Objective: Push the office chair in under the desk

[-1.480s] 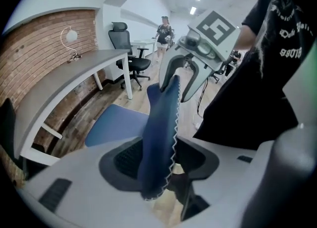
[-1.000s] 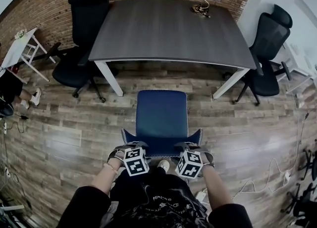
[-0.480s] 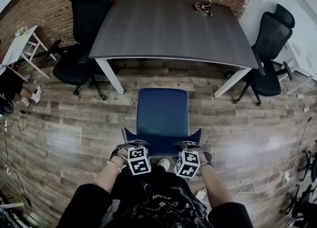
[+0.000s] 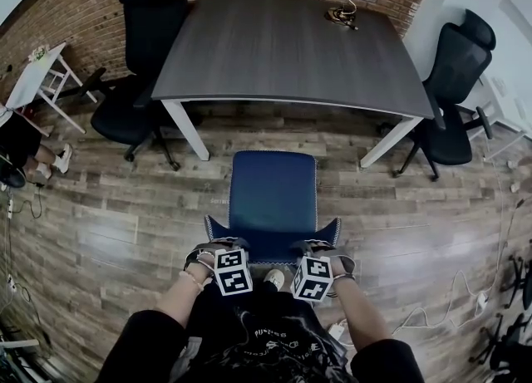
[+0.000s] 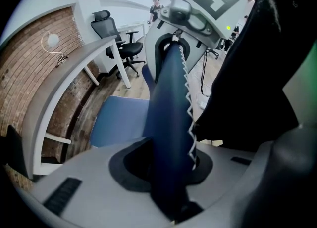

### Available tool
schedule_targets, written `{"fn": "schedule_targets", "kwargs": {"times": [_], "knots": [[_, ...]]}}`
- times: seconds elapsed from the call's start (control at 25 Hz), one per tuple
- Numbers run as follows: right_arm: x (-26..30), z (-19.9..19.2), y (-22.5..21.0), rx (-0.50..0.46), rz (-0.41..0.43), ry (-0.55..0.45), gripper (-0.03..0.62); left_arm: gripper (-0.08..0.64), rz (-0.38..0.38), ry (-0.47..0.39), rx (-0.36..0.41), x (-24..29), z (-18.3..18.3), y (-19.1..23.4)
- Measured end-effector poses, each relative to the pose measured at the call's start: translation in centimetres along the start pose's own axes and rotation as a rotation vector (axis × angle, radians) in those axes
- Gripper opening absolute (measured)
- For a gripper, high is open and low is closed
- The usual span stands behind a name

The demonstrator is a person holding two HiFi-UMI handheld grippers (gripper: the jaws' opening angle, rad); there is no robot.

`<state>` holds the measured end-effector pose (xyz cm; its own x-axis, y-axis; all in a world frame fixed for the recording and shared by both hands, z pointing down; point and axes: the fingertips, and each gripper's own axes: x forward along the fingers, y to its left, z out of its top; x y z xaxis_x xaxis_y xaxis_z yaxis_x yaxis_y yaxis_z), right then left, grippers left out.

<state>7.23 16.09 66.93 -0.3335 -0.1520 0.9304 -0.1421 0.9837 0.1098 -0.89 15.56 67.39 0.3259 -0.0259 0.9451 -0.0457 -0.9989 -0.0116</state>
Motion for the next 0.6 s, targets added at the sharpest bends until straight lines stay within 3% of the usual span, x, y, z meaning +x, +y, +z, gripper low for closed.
{"fn": "schedule_targets", "kwargs": {"times": [0.6], "knots": [[-0.3,0.2,-1.4,0.017,0.007,-0.002,0.106,0.097,-0.010,0.021,-0.033,-0.4,0.1,1.4]]}}
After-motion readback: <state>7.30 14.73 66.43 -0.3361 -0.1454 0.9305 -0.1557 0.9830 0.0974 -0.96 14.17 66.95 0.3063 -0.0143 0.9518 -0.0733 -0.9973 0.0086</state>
